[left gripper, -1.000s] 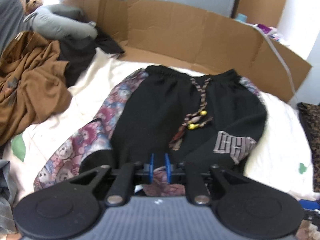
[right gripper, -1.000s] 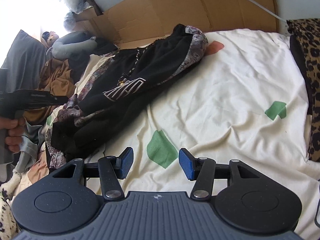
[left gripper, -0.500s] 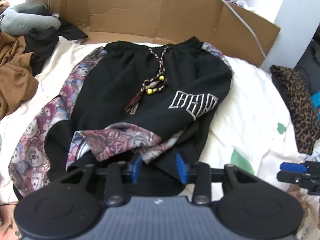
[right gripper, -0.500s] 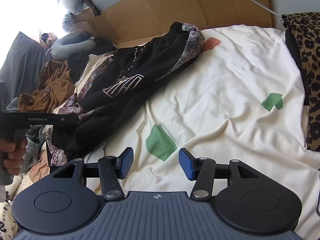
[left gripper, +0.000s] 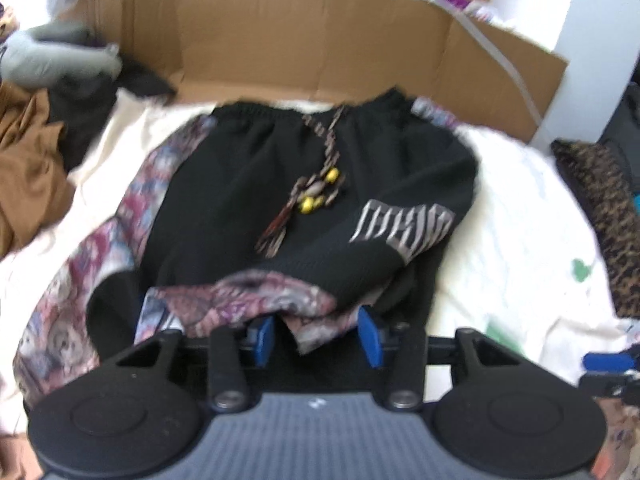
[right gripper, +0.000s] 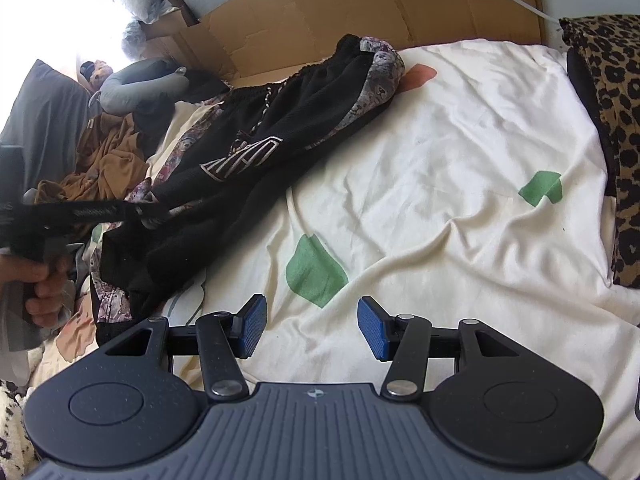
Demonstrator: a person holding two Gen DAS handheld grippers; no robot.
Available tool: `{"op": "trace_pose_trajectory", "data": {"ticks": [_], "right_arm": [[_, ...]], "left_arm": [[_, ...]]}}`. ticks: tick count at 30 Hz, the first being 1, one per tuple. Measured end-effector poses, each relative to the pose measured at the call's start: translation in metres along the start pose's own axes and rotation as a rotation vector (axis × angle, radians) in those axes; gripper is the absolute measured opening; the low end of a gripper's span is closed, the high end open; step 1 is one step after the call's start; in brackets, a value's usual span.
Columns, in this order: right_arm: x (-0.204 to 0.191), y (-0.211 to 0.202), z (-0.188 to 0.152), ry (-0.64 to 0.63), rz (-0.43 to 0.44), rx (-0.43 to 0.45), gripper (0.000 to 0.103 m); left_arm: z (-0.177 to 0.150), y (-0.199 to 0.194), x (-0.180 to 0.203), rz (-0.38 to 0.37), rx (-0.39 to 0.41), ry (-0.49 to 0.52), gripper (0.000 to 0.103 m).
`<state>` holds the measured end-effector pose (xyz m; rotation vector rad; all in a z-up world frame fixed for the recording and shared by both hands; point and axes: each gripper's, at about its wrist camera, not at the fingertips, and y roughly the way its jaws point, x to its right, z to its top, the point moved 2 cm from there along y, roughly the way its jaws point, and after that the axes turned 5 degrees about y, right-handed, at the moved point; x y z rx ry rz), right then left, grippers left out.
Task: Fold clothes
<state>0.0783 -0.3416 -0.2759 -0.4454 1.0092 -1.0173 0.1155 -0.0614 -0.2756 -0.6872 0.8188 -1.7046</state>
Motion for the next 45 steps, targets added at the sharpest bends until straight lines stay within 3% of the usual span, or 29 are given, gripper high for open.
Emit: {"op": "trace_pose_trajectory", "data": {"ticks": [4, 9, 17, 20, 21, 23, 26, 32, 37, 41, 45], "right_arm": [[-0.001, 0.001, -0.001, 0.000, 0.003, -0.003, 0.058], [-0.002, 0.002, -0.003, -0.004, 0.006, -0.012, 0.058], [-0.002, 0.003, -0.003, -0.005, 0.004, -0.019, 0.058], [-0.002, 0.004, -0.003, -0.006, 0.004, -0.021, 0.058], [-0.002, 0.004, -0.003, -0.006, 0.003, -0.023, 0.058], [-0.002, 0.005, -0.004, -0.006, 0.003, -0.026, 0.058], [-0.003, 0.005, -0.004, -0.009, 0.004, -0.029, 0.058], [-0.007, 0.000, -0.003, -0.018, 0.007, -0.022, 0.058], [-0.010, -0.004, -0.001, -0.005, 0.015, -0.014, 0.058], [-0.010, -0.005, -0.002, 0.007, 0.022, -0.015, 0.058], [-0.010, -0.006, -0.004, 0.011, 0.021, -0.017, 0.058]], "left_arm": [[0.005, -0.004, 0.007, -0.046, 0.049, 0.022, 0.050], [0.001, 0.004, 0.010, -0.068, 0.044, 0.051, 0.055], [-0.021, 0.019, 0.009, -0.029, 0.015, 0.163, 0.056], [-0.022, 0.019, 0.007, -0.022, 0.017, 0.179, 0.044], [-0.021, 0.018, 0.007, -0.024, 0.021, 0.185, 0.034], [-0.017, 0.016, 0.008, -0.033, 0.034, 0.196, 0.031], [-0.011, 0.009, 0.014, -0.079, 0.054, 0.202, 0.014], [-0.002, -0.003, 0.022, -0.277, 0.032, 0.076, 0.006], [-0.004, 0.000, 0.016, -0.480, -0.029, -0.189, 0.005], [-0.014, 0.007, 0.011, -0.577, -0.065, -0.387, 0.005], [-0.020, 0.006, 0.016, -0.656, -0.075, -0.461, 0.005]]}}
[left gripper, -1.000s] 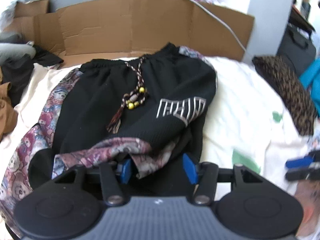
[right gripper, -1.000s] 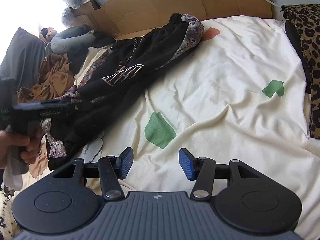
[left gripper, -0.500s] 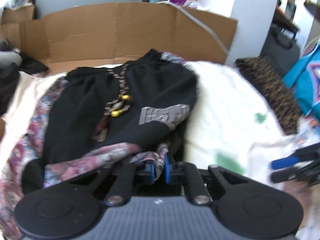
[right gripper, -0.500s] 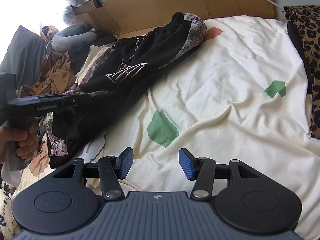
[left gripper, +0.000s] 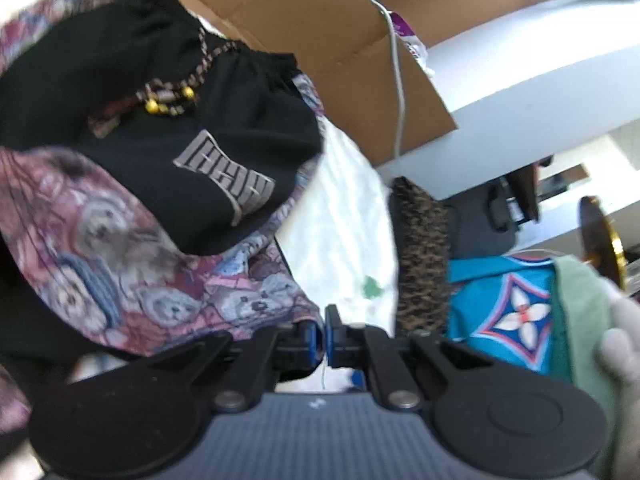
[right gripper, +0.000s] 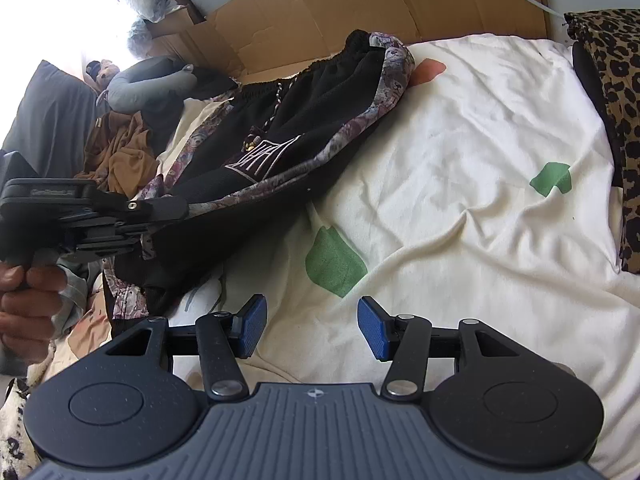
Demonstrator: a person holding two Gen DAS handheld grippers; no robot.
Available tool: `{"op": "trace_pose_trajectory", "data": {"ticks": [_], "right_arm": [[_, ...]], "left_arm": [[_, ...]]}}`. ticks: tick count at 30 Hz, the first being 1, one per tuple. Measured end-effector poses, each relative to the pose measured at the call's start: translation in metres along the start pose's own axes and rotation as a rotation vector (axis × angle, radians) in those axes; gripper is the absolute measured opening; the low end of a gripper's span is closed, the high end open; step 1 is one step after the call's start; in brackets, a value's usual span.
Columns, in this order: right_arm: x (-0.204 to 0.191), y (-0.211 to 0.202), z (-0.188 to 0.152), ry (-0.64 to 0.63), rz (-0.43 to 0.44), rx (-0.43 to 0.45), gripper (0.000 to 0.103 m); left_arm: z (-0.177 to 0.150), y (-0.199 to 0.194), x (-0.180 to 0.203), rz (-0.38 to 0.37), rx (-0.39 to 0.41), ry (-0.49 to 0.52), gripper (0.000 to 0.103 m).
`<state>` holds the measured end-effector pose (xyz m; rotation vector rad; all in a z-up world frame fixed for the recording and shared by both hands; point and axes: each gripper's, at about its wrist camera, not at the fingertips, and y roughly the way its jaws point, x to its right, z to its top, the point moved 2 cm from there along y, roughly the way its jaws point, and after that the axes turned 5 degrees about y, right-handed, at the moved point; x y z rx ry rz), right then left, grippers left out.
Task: Fold clothes
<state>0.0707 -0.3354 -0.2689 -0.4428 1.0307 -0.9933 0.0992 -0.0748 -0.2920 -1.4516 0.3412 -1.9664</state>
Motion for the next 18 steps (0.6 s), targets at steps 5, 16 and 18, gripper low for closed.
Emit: {"op": "trace_pose_trajectory", "data": {"ticks": [5, 16, 18], "right_arm": [[0.007, -0.001, 0.001, 0.058, 0.029, 0.000, 0.058], [0.051, 0.002, -0.010, 0.509, 0.263, -0.026, 0.042], [0.050, 0.007, -0.014, 0.550, 0.300, -0.042, 0.042]], "left_arm": [[-0.017, 0.016, 0.005, -0.020, -0.048, -0.027, 0.005], [-0.049, 0.036, 0.008, -0.035, -0.143, -0.056, 0.005], [-0.053, 0.036, 0.006, -0.035, -0.150, -0.063, 0.005]]}}
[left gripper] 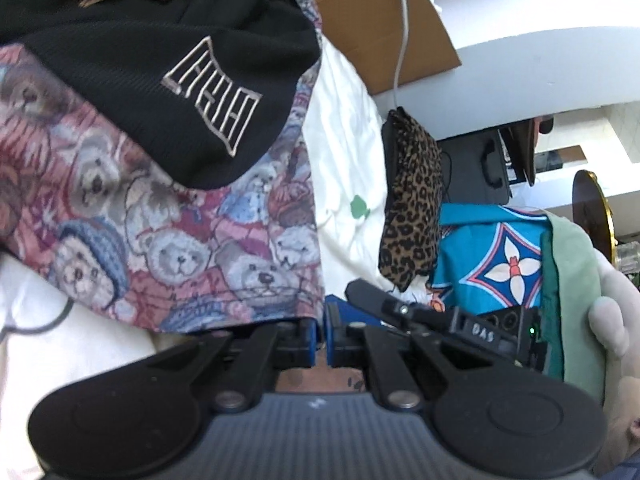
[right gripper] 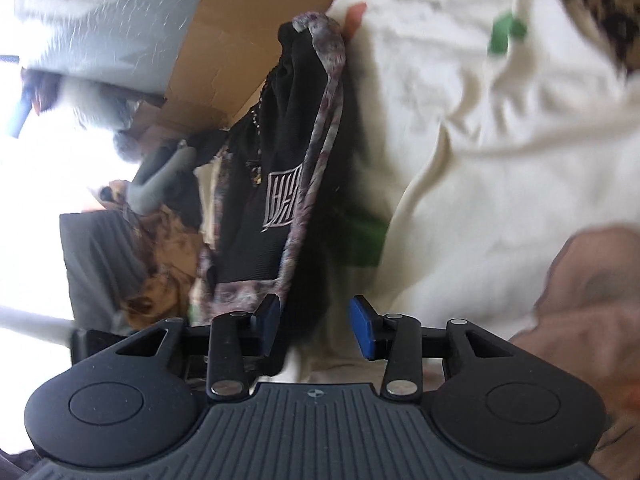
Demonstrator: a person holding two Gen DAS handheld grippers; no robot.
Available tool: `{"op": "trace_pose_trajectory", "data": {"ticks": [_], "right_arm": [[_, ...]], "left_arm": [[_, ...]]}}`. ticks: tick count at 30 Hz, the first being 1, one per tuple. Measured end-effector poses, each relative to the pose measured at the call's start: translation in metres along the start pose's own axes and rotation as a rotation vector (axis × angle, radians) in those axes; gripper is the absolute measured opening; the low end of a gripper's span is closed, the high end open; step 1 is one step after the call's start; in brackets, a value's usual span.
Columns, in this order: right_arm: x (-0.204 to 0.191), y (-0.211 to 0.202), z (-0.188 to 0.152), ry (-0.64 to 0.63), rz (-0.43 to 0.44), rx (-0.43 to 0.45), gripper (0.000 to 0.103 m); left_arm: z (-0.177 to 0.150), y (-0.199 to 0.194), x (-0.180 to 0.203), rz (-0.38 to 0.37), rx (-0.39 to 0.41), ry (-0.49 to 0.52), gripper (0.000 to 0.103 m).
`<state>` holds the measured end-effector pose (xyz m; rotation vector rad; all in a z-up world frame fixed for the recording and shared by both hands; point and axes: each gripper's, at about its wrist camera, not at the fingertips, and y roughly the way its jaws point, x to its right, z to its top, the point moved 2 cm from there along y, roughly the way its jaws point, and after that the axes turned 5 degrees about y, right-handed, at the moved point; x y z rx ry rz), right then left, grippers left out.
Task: Fold clothes
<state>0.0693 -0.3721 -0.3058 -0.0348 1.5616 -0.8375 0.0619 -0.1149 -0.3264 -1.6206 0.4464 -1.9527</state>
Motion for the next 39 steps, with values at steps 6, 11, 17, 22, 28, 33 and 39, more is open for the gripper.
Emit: {"op": "trace_pose_trajectory", "data": {"ticks": [6, 11, 17, 22, 28, 33, 39], "right_arm": [[-0.001, 0.014, -0.006, 0.042, 0.017, -0.048, 0.042], [0.002, 0.021, -0.007, 0.076, 0.014, -0.061, 0.039], [0.006, 0.029, -0.010, 0.118, 0.010, -0.077, 0.016], [0.011, 0.031, -0.009, 0.156, 0.016, -0.081, 0.017], [0.025, 0.040, -0.009, 0.213, 0.011, -0.090, 0.018], [0.034, 0.046, -0.011, 0.203, -0.011, -0.121, 0.003], [0.032, 0.023, -0.002, 0.106, -0.083, -0.088, 0.002]], "left_arm": [[-0.008, 0.008, 0.001, -0.003, -0.028, 0.000, 0.005], [-0.013, 0.010, 0.005, -0.018, -0.058, 0.025, 0.003], [-0.016, 0.014, 0.005, -0.023, -0.068, 0.038, 0.002], [-0.020, 0.014, 0.004, -0.039, -0.051, 0.015, 0.000], [-0.018, 0.016, 0.001, -0.028, -0.045, -0.005, 0.000], [-0.018, 0.005, -0.005, 0.027, -0.049, 0.012, 0.000], [-0.016, -0.030, -0.019, 0.146, 0.003, 0.035, 0.005]]}}
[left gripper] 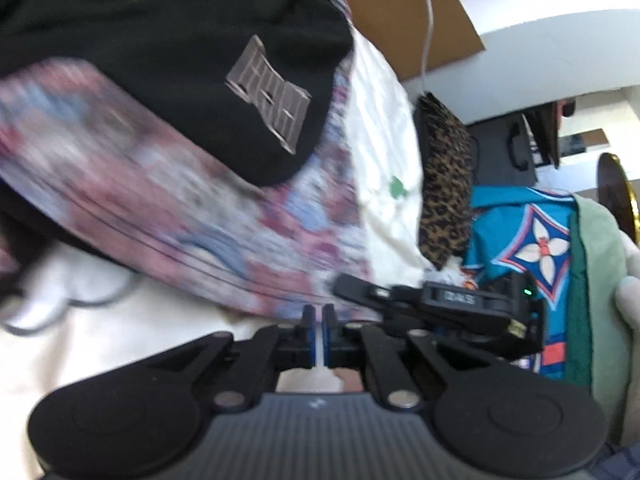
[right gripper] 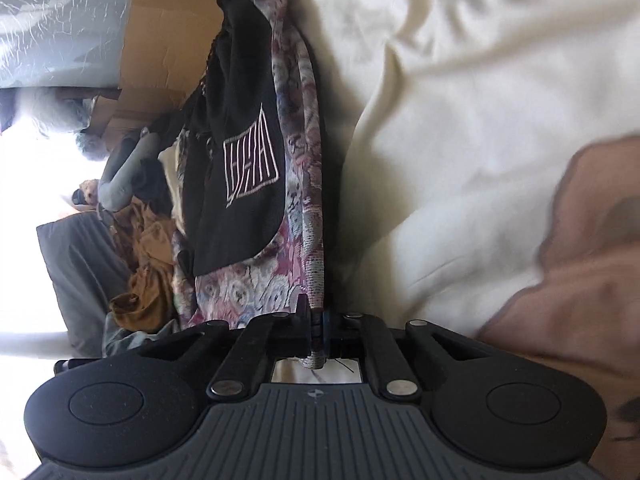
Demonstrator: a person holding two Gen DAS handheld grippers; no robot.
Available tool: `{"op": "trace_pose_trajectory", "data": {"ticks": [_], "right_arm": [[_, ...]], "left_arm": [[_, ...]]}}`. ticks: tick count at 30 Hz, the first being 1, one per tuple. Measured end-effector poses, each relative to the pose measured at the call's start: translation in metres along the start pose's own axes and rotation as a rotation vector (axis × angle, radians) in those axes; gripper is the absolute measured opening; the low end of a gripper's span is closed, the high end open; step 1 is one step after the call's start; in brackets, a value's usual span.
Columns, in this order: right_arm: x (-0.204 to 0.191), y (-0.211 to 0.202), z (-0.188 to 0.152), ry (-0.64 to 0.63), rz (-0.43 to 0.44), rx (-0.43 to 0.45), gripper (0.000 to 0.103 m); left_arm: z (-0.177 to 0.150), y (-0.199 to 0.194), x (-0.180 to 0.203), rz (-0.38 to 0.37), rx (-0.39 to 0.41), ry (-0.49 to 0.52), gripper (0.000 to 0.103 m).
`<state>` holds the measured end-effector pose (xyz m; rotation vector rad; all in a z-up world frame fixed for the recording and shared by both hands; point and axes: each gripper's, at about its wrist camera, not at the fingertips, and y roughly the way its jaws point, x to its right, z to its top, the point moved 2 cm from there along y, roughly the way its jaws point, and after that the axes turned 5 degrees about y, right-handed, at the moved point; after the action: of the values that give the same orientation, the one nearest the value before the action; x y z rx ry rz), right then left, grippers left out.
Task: Fold clothes
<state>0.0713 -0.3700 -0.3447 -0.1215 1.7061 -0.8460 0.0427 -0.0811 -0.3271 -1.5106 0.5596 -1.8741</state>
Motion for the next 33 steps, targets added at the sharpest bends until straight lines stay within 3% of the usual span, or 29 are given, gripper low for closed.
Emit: {"op": "trace_pose_trajectory", "data": {"ticks": [3, 9, 17, 20, 22, 26, 28, 33], "right_arm": [[0.001, -0.017, 0.006, -0.034, -0.038, 0.028, 0.002], [-0.001, -0.055, 0.024, -0.111, -0.101, 0.103, 0.002], [0.002, -0.091, 0.048, -0.187, -0.210, 0.164, 0.002], [0.002, -0.101, 0.053, -0.203, -0.246, 0.189, 0.002], [0.002, -0.107, 0.056, -0.210, -0.268, 0.207, 0.002], [0.000, -0.117, 0.061, -0.227, -0.308, 0.241, 0.002], [-0.002, -0.122, 0.063, -0.238, -0.327, 0.260, 0.002], [-0.002, -0.127, 0.065, -0.245, -0.359, 0.269, 0.002]], "left_arm": [[0.006, -0.016, -0.003, 0.068, 0.027, 0.035, 0.013], [0.017, -0.044, 0.006, 0.113, 0.066, 0.126, 0.013], [0.013, -0.059, -0.021, 0.241, 0.106, 0.049, 0.014], [0.007, -0.059, -0.031, 0.259, 0.087, 0.014, 0.021], [0.002, -0.054, -0.036, 0.248, 0.069, -0.014, 0.036], [-0.009, -0.041, -0.041, 0.208, 0.030, -0.075, 0.044], [-0.014, -0.031, -0.041, 0.182, 0.003, -0.084, 0.056], [-0.019, -0.011, -0.038, 0.116, -0.038, -0.086, 0.056]]}}
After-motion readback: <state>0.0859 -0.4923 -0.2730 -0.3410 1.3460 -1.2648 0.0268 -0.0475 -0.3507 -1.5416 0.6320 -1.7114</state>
